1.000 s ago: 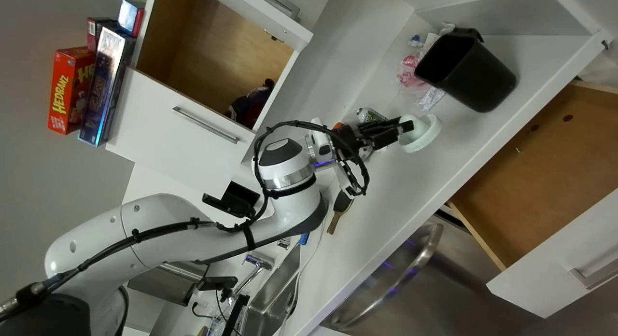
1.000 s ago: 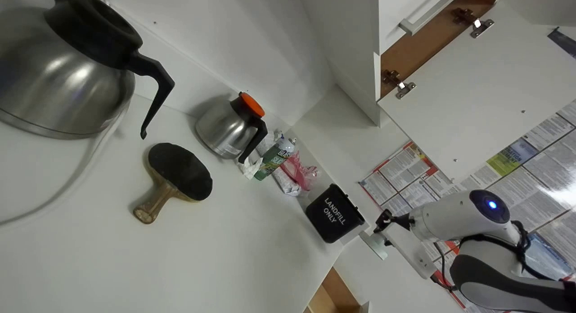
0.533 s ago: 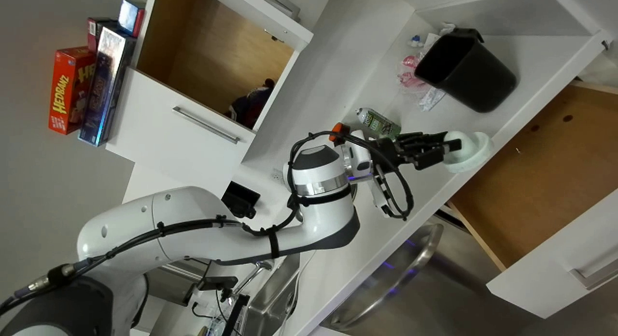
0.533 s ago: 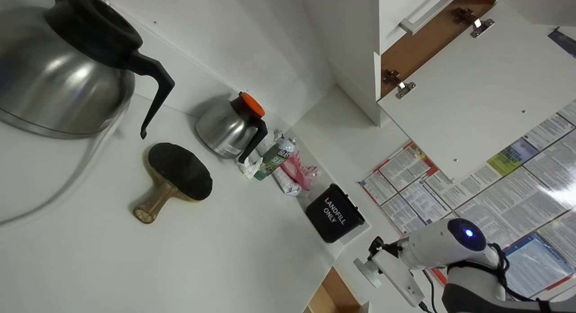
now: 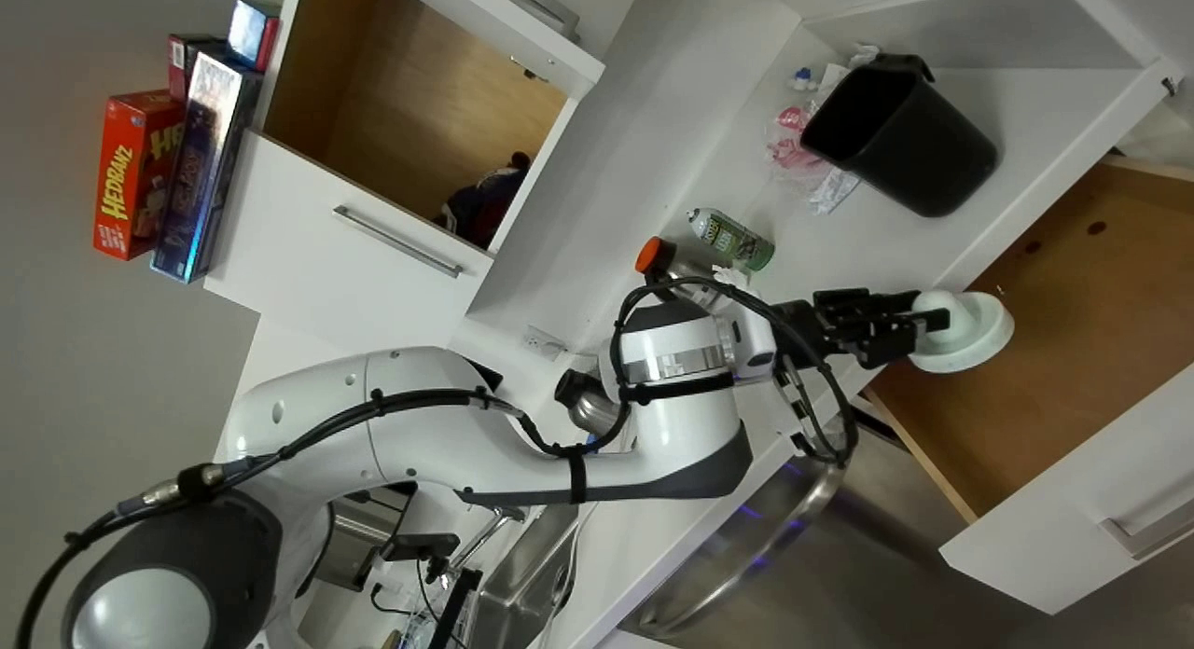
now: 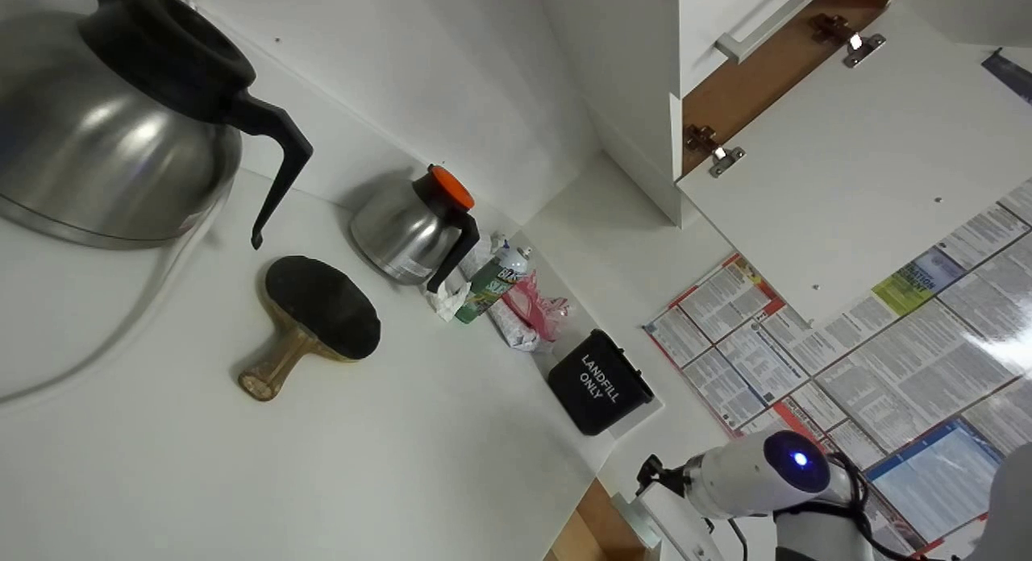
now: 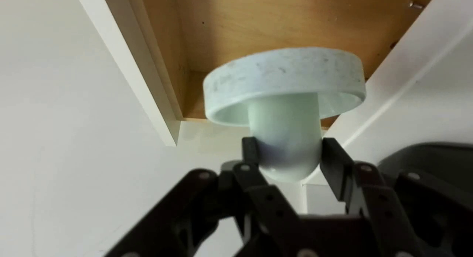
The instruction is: Pick the white lid from the open cupboard and put it in the open drawer
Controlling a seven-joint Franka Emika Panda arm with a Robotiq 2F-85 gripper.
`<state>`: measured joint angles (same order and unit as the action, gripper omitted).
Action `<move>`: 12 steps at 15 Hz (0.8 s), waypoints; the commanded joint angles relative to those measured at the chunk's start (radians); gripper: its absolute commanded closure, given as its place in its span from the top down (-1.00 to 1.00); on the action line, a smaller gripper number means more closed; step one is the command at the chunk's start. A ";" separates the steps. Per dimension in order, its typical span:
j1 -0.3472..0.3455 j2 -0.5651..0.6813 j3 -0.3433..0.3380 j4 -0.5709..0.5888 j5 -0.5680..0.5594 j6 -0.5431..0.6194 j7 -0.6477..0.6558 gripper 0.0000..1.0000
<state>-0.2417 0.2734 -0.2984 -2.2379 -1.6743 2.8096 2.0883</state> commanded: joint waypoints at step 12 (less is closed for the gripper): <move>-0.008 0.136 0.003 0.084 -0.089 0.023 0.151 -0.56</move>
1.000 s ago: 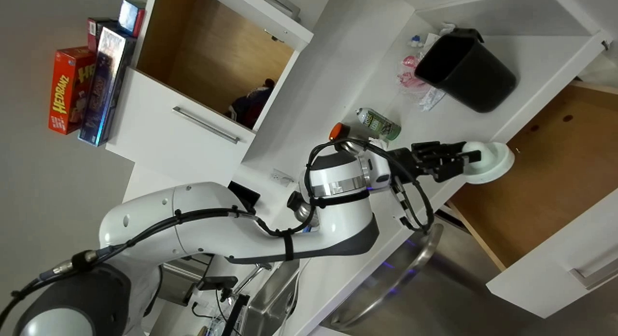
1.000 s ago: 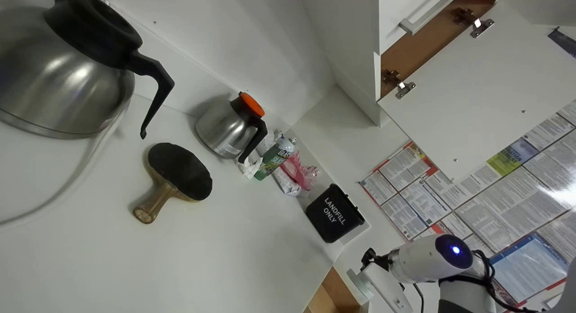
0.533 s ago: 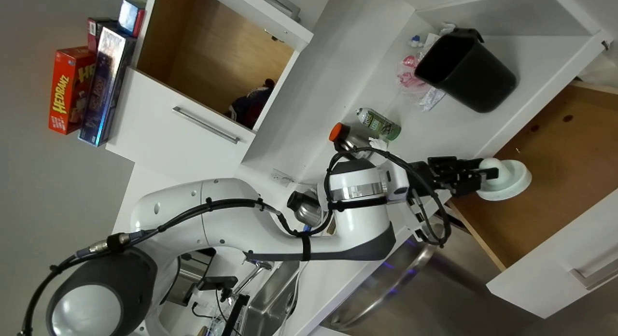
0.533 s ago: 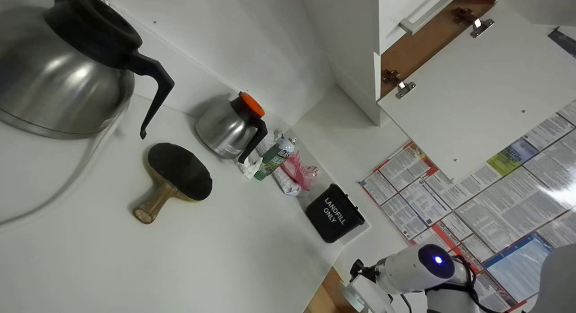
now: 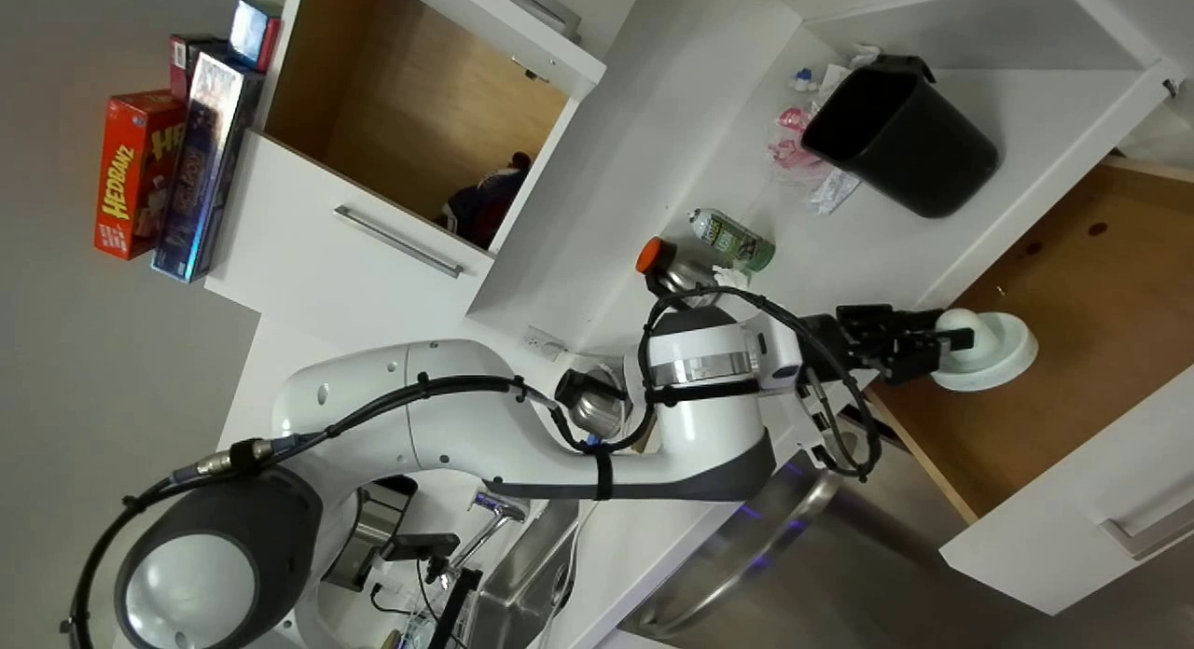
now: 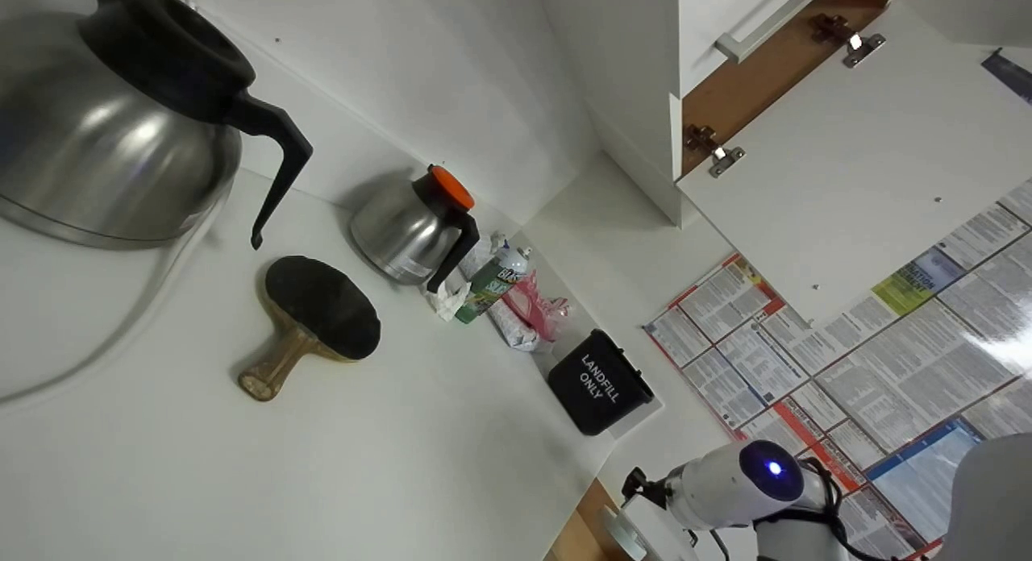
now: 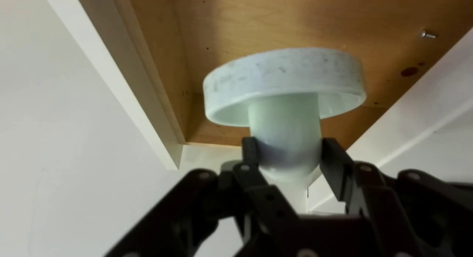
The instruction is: Pick the white lid from the open cupboard and put it in the open drawer
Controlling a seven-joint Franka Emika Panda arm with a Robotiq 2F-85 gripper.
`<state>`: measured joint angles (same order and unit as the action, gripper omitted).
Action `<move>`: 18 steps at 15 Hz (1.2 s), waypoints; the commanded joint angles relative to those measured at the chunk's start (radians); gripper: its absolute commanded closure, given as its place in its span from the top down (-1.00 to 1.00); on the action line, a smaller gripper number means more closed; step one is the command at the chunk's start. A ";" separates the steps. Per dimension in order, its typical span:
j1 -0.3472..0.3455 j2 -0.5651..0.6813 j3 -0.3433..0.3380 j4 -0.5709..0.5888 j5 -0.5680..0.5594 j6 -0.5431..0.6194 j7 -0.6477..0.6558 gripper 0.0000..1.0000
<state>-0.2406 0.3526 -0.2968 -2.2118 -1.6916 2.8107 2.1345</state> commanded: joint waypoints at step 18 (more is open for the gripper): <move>-0.036 0.146 -0.014 0.107 -0.161 0.045 0.263 1.00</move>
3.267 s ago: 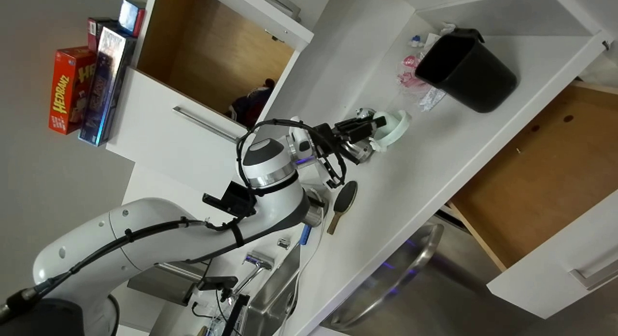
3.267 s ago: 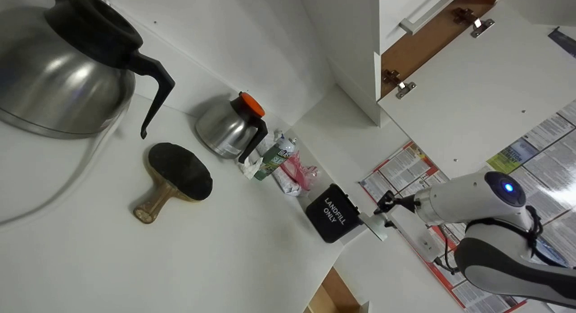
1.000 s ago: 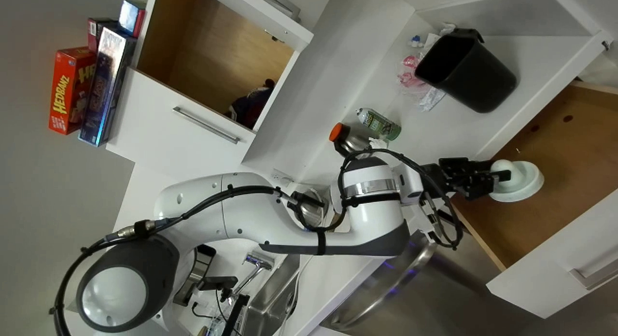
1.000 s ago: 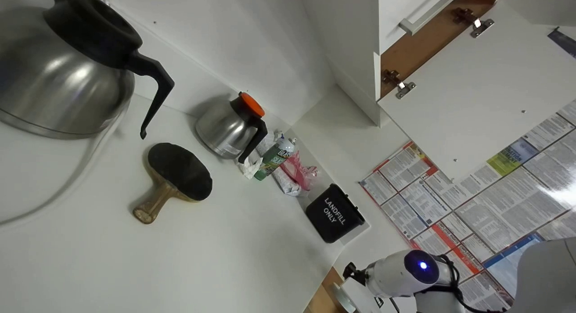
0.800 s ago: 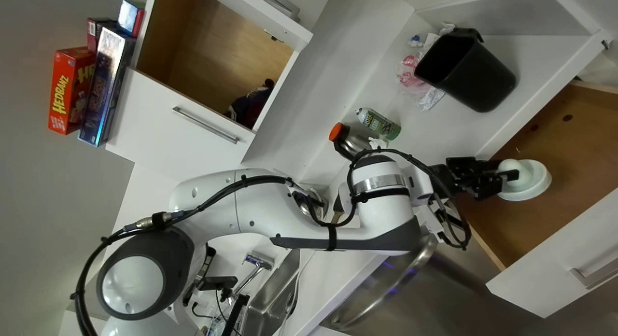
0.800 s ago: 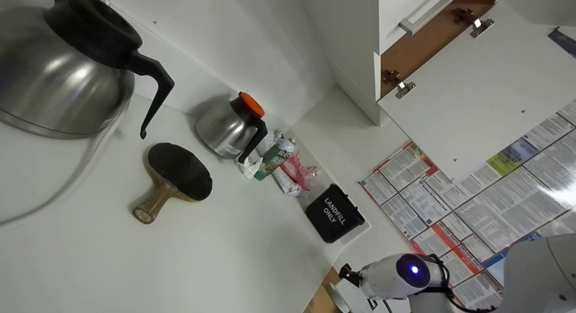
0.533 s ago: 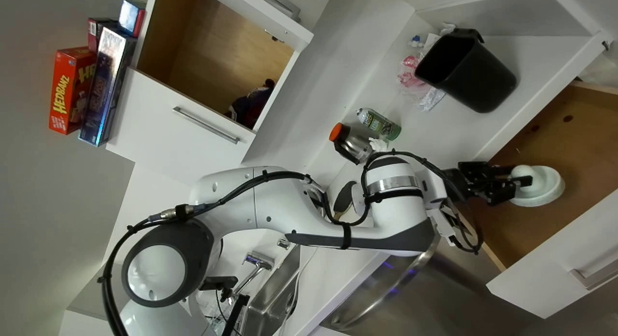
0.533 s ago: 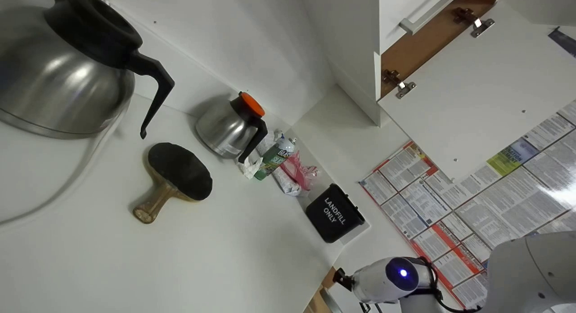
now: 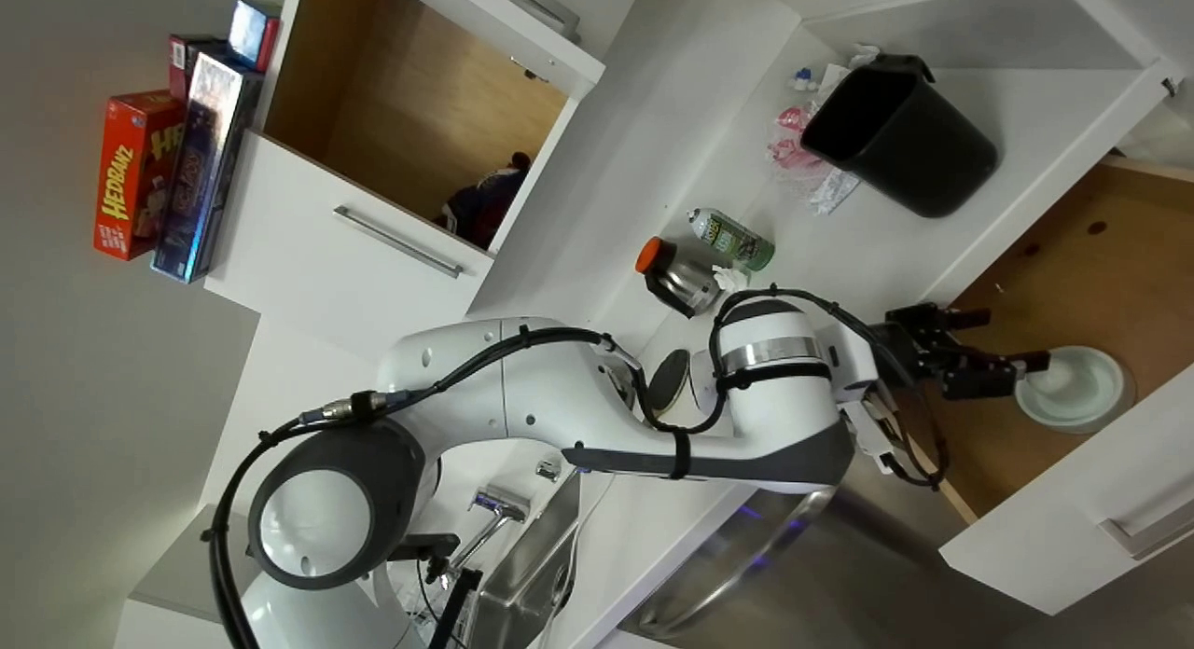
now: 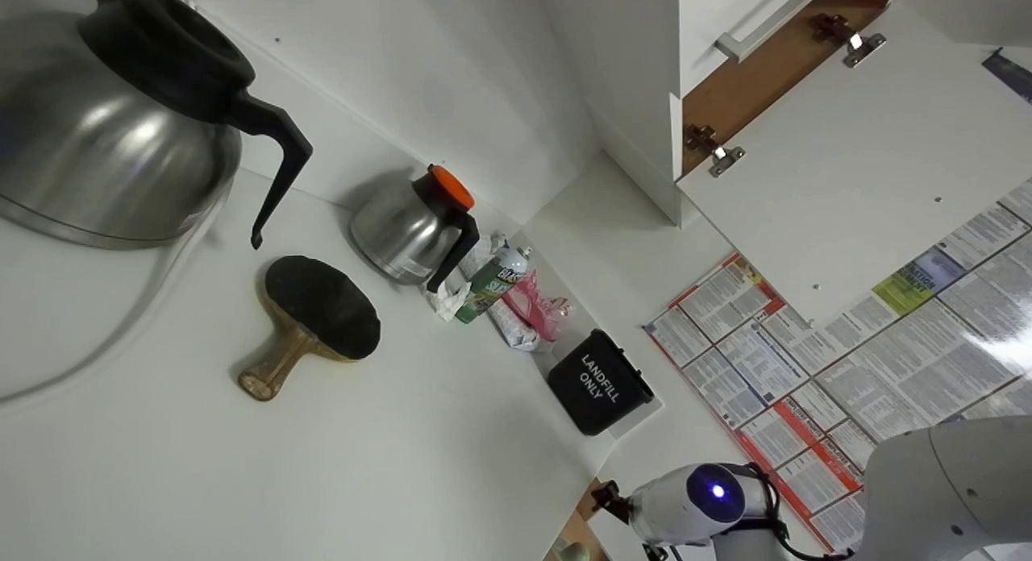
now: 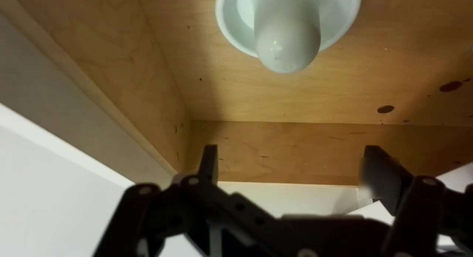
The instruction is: Pick the white lid from the open cupboard and put it in the open drawer
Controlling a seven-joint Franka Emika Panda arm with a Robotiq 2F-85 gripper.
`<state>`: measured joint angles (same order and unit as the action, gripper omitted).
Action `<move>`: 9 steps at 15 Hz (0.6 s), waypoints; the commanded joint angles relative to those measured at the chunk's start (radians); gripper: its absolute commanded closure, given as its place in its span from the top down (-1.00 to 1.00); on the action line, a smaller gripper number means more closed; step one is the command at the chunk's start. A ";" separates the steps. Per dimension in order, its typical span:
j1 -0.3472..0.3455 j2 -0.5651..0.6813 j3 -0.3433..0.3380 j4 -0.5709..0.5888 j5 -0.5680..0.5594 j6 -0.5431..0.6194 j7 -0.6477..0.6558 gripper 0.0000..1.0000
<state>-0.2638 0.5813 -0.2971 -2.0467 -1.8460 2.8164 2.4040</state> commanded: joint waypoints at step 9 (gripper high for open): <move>-0.020 -0.287 -0.119 -0.265 0.121 0.231 -0.429 1.00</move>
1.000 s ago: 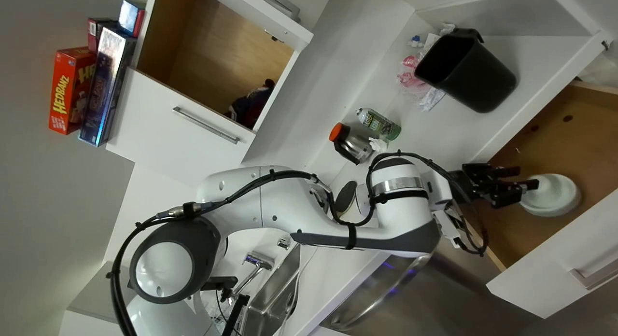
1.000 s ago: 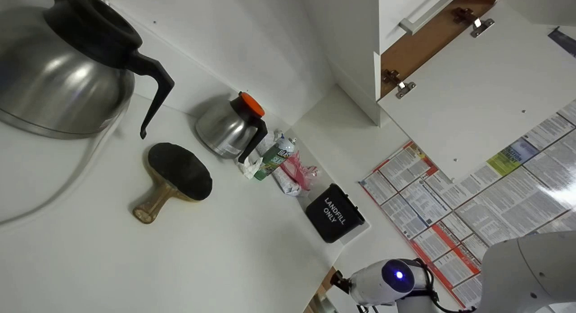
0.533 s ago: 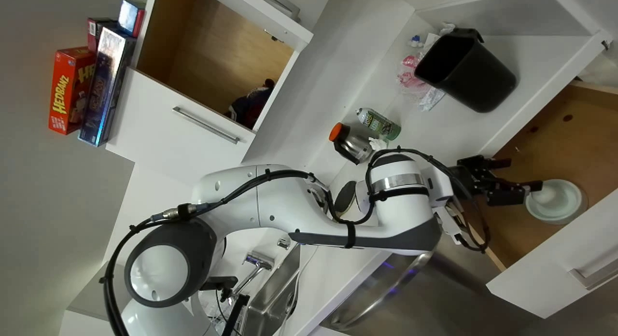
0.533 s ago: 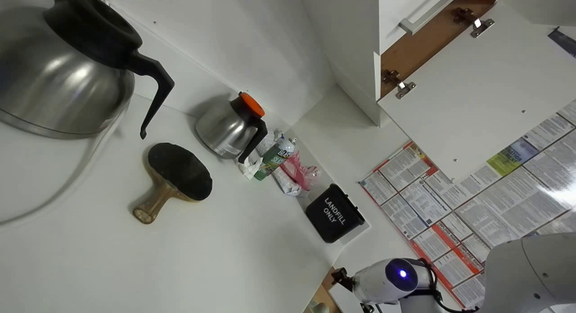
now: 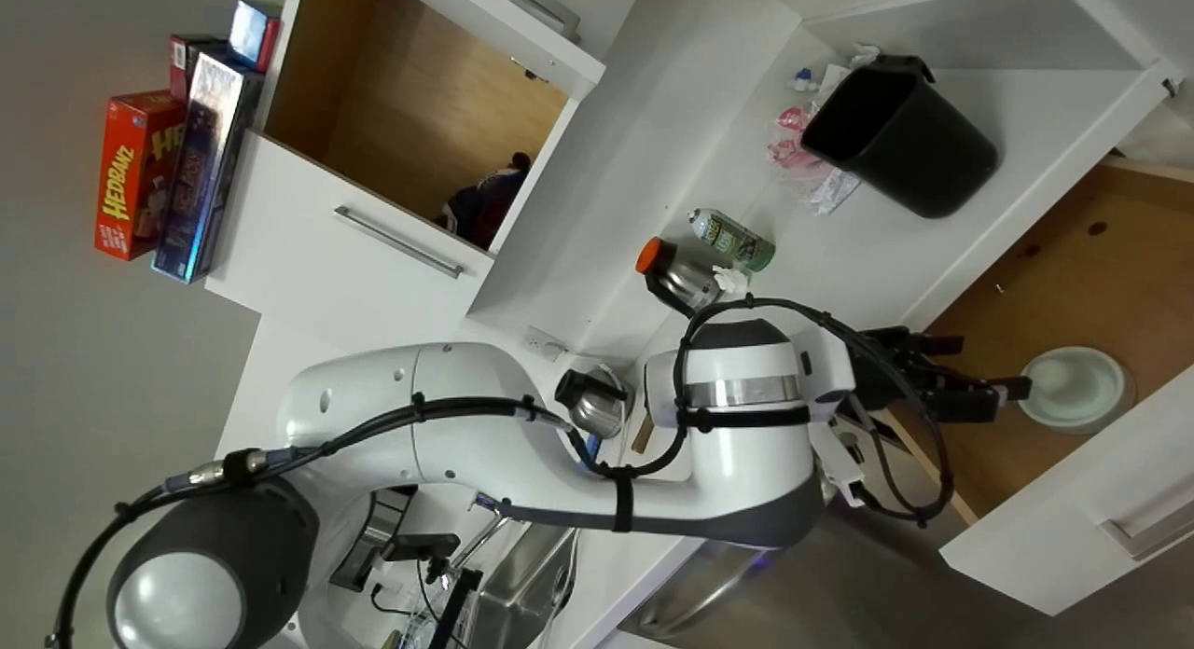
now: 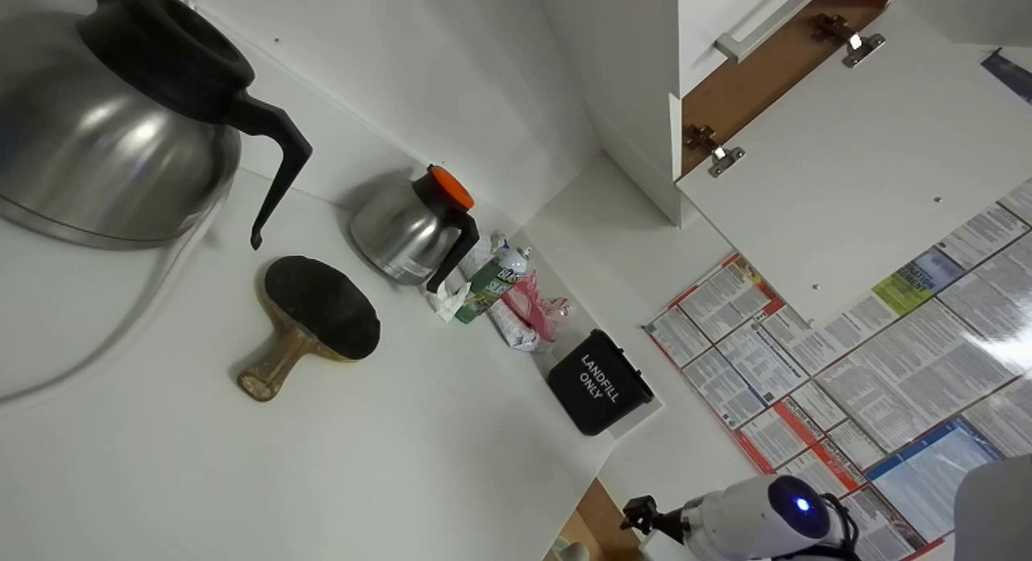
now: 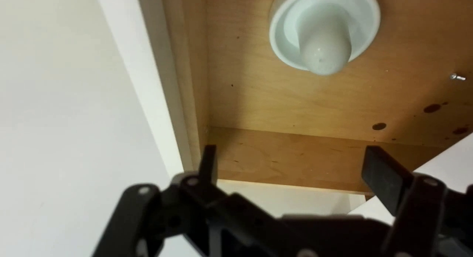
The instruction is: Pick the white lid from the open cupboard and put it in the open drawer
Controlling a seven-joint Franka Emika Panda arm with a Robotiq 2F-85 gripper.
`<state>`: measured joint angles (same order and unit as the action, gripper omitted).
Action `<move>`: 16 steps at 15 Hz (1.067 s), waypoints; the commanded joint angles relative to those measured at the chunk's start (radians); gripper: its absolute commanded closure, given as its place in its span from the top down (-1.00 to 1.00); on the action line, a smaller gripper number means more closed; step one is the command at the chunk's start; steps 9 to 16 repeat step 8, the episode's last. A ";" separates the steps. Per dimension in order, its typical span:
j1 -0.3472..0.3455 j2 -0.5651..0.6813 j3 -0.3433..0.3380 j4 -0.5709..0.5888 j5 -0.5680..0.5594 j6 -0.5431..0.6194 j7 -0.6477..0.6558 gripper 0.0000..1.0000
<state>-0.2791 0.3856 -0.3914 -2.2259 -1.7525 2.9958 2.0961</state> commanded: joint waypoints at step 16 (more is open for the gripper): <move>0.000 -0.106 -0.039 -0.104 0.035 0.061 -0.188 1.00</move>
